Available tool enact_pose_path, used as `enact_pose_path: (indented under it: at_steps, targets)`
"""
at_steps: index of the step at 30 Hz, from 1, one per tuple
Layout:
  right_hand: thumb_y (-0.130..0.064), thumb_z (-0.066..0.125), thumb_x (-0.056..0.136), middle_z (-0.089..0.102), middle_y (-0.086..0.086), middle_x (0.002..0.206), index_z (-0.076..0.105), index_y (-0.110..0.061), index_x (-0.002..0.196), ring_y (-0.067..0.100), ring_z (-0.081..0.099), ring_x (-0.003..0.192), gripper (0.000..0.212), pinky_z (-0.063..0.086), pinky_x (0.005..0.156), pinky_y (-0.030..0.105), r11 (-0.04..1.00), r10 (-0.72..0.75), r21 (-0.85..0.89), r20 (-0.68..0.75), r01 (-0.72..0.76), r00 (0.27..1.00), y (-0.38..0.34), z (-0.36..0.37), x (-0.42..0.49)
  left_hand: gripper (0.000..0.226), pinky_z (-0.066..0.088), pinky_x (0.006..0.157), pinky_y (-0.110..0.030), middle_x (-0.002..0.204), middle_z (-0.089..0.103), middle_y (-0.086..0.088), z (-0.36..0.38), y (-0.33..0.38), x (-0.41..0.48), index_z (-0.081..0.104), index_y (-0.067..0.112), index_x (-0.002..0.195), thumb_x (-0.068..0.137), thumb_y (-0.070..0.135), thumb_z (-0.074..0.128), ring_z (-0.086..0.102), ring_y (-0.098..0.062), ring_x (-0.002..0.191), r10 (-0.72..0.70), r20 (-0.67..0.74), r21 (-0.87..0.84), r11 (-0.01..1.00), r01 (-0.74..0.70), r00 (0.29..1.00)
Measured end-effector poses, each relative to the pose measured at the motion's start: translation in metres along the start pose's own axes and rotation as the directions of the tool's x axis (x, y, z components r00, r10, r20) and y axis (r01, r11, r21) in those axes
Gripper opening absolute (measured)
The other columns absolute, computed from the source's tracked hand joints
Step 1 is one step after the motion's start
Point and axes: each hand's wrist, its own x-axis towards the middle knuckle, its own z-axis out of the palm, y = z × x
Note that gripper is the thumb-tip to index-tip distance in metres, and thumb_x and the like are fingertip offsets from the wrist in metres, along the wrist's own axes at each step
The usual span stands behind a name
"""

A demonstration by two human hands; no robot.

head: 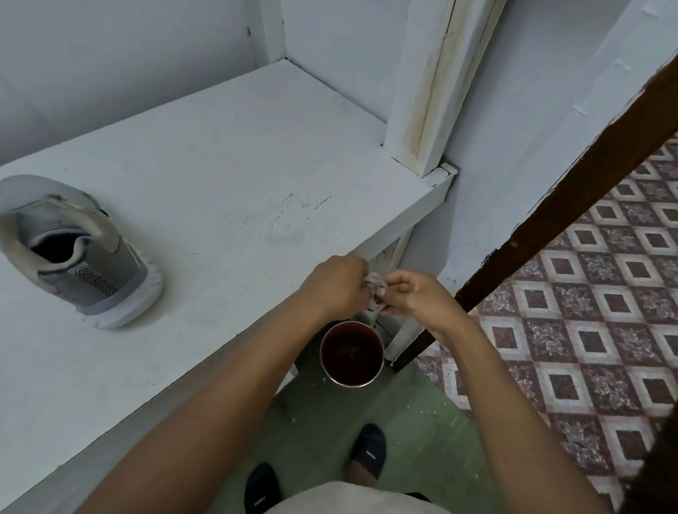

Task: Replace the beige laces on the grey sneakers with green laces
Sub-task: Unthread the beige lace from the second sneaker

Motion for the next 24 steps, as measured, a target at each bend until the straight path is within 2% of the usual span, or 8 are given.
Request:
enact_pose_path:
  at_steps: [2,4,7,10,15,18,20,24]
  targets:
    - [-0.009,0.069,0.089,0.071,0.009,0.093,0.067,-0.010,0.101,0.018,0.071,0.084,0.012,0.059,0.086,0.036,0.994,0.009,-0.107,-0.014,-0.011,1.000,0.002,-0.003,0.005,0.016,0.040,0.066,-0.030,0.102,0.059,-0.009,0.002,0.003,0.001,0.056,0.010,0.105,0.095,0.023,0.056,0.059,-0.027,0.092,-0.020,0.059,0.151,0.989,0.011,0.998]
    - [-0.011,0.070,0.089,0.070,0.004,0.102,0.067,-0.011,0.113,0.021,0.069,0.095,0.024,0.056,0.093,0.040,0.968,0.025,-0.248,-0.017,-0.029,1.000,0.002,-0.007,0.010,0.022,0.044,0.072,-0.032,0.106,0.057,-0.011,-0.001,0.007,0.001,0.056,0.007,0.113,0.095,0.020,0.056,0.060,-0.028,0.099,-0.038,0.116,0.225,0.974,0.011,0.993]
    - [-0.011,0.069,0.088,0.064,0.002,0.127,0.057,-0.010,0.135,0.017,0.060,0.115,0.048,0.046,0.100,0.030,0.884,0.041,-0.467,0.004,-0.035,0.999,-0.001,-0.013,0.017,0.024,0.049,0.075,-0.032,0.103,0.057,-0.011,-0.009,0.016,0.004,0.057,0.005,0.116,0.093,0.013,0.057,0.061,-0.028,0.100,-0.017,0.099,0.188,0.982,-0.002,0.995]
    - [-0.010,0.065,0.088,0.066,0.003,0.123,0.061,-0.010,0.132,0.014,0.062,0.109,0.043,0.045,0.093,0.022,0.840,0.013,-0.542,-0.001,-0.012,1.000,-0.009,-0.020,0.020,0.038,0.054,0.088,-0.037,0.120,0.062,-0.011,-0.023,0.022,0.009,0.057,0.008,0.129,0.091,0.007,0.052,0.062,-0.028,0.106,-0.018,-0.044,0.074,0.997,0.021,0.999]
    - [-0.009,0.066,0.089,0.074,0.000,0.085,0.071,-0.022,0.092,0.013,0.073,0.077,0.015,0.059,0.085,0.034,0.927,-0.132,-0.364,-0.096,0.089,0.987,-0.042,-0.022,0.016,0.038,0.050,0.089,-0.033,0.115,0.069,-0.003,-0.050,0.020,0.011,0.064,0.018,0.124,0.091,0.006,0.047,0.061,-0.023,0.107,-0.069,-0.321,-0.084,0.995,0.044,0.945]
    - [-0.009,0.065,0.091,0.075,0.002,0.083,0.073,-0.016,0.093,0.015,0.074,0.074,0.011,0.060,0.076,0.027,0.935,-0.250,-0.281,-0.091,0.216,0.964,-0.076,-0.015,0.009,0.031,0.050,0.089,-0.032,0.112,0.071,-0.003,-0.068,0.014,0.004,0.068,0.016,0.117,0.095,0.008,0.047,0.063,-0.022,0.105,-0.092,-0.446,-0.132,0.991,0.036,0.890]
    - [-0.009,0.063,0.093,0.075,0.002,0.084,0.074,-0.012,0.097,0.014,0.073,0.074,0.012,0.059,0.072,0.024,0.918,-0.319,-0.266,-0.060,0.293,0.946,-0.098,-0.007,0.006,0.029,0.047,0.081,-0.026,0.112,0.071,-0.002,-0.081,0.010,-0.005,0.069,0.015,0.115,0.097,0.008,0.048,0.063,-0.019,0.102,-0.112,-0.510,-0.157,0.987,0.036,0.853]
    - [-0.009,0.061,0.093,0.075,0.001,0.082,0.074,-0.010,0.095,0.014,0.073,0.072,0.014,0.061,0.075,0.028,0.874,-0.432,-0.242,0.013,0.422,0.902,-0.136,0.021,0.006,0.023,0.043,0.066,-0.020,0.104,0.070,0.002,-0.109,-0.004,-0.034,0.069,0.017,0.109,0.097,0.010,0.051,0.064,-0.015,0.081,-0.188,-0.634,-0.238,0.970,0.042,0.750]
